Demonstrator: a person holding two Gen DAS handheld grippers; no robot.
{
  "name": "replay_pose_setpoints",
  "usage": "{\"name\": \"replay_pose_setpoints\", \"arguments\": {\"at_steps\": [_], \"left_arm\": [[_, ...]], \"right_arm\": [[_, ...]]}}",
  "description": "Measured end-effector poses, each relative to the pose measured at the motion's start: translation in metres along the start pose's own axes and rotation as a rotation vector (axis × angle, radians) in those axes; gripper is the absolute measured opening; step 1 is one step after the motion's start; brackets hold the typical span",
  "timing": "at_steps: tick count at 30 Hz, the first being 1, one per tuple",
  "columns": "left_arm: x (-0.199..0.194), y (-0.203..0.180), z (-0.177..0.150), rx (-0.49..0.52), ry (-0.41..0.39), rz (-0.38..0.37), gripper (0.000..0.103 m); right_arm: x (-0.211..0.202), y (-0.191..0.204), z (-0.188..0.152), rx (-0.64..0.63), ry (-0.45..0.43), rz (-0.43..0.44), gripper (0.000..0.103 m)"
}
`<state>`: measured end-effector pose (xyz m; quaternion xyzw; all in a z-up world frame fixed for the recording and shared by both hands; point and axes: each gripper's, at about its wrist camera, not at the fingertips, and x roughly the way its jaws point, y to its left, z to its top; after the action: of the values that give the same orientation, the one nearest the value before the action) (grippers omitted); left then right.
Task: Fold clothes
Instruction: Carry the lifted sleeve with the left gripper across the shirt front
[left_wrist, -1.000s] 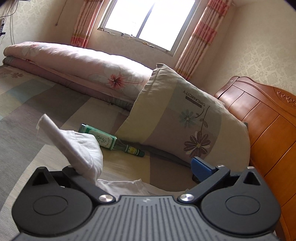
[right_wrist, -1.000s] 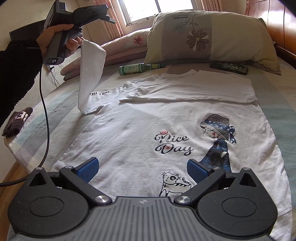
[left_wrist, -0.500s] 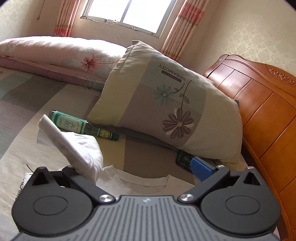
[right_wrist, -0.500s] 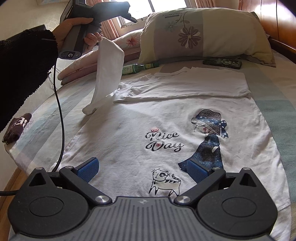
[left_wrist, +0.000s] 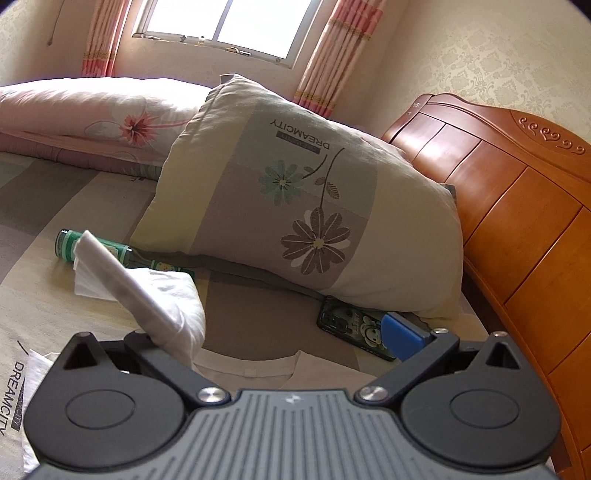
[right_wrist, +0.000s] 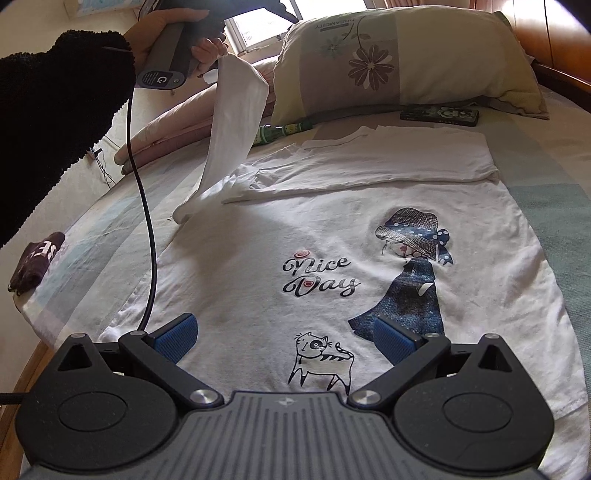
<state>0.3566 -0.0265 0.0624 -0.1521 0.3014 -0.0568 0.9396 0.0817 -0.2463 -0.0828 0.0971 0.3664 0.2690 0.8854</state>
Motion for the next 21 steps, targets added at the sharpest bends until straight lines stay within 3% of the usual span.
{"name": "replay_pose_setpoints", "arguments": {"at_steps": [21], "left_arm": [[0.049, -0.049, -0.024, 0.105, 0.107, -0.053, 0.102]], "right_arm": [[0.004, -0.02, -0.005, 0.076, 0.002, 0.012, 0.103]]}}
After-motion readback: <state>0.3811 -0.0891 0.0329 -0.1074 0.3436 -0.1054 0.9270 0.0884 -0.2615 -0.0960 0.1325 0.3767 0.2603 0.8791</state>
